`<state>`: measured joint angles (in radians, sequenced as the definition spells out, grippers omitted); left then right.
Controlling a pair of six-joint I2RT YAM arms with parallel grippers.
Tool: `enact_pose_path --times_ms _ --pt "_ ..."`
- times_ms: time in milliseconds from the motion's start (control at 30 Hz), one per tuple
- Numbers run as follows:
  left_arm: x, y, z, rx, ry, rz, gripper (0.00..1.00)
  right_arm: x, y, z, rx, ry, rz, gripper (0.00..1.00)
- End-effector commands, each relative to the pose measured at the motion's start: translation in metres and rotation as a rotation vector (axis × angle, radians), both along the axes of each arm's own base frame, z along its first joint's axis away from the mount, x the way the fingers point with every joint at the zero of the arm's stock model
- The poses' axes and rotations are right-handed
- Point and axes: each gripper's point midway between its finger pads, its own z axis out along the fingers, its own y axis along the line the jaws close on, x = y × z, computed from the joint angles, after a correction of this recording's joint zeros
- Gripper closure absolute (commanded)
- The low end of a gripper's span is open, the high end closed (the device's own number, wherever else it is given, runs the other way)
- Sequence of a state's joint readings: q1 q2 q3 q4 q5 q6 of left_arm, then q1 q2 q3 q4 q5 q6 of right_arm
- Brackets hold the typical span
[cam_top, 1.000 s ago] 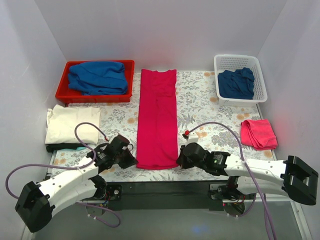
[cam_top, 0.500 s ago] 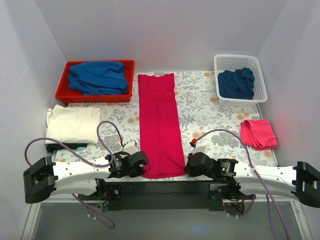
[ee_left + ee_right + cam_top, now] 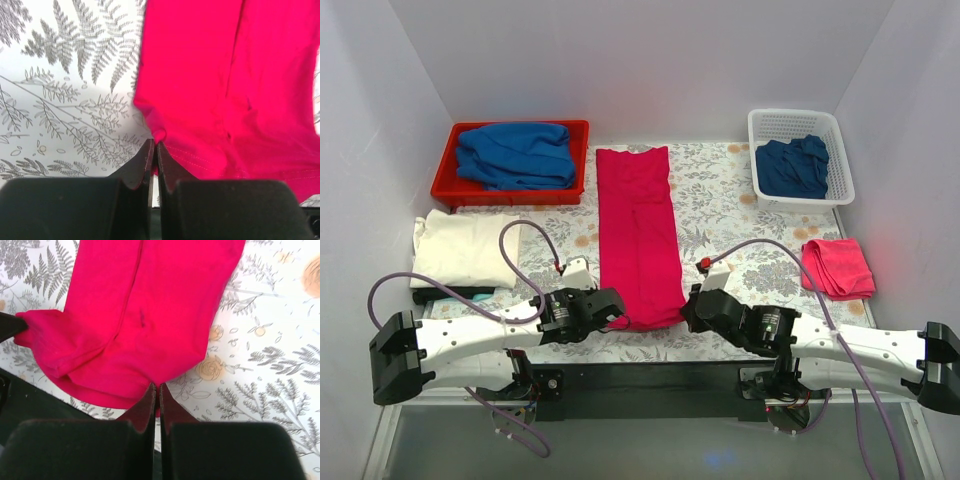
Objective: Fold and stack the t-shirts
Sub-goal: Grab the bottom of the folded rectangular tshirt with both arms, then fold the folded rectangular tshirt in 1/3 of the way
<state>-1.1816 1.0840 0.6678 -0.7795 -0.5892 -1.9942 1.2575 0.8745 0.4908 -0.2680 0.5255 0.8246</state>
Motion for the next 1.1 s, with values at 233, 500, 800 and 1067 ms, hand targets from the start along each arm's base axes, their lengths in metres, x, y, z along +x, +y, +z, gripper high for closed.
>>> enact_pose_path --times_ms 233,500,800,1067 --pt "0.06 -0.011 0.076 -0.122 -0.306 0.24 1.0 0.063 0.002 0.065 -0.105 -0.291 -0.092 0.99" --pt "0.124 -0.027 0.088 -0.092 -0.372 0.225 1.0 0.131 0.012 0.075 -0.115 -0.37 -0.096 0.99" --pt "0.212 -0.01 0.053 0.03 -0.342 0.313 1.0 0.203 0.03 0.064 -0.136 -0.372 -0.071 0.99" --pt "0.265 0.005 0.043 0.11 -0.354 0.366 1.0 0.267 0.045 0.055 -0.162 -0.363 -0.058 0.99"
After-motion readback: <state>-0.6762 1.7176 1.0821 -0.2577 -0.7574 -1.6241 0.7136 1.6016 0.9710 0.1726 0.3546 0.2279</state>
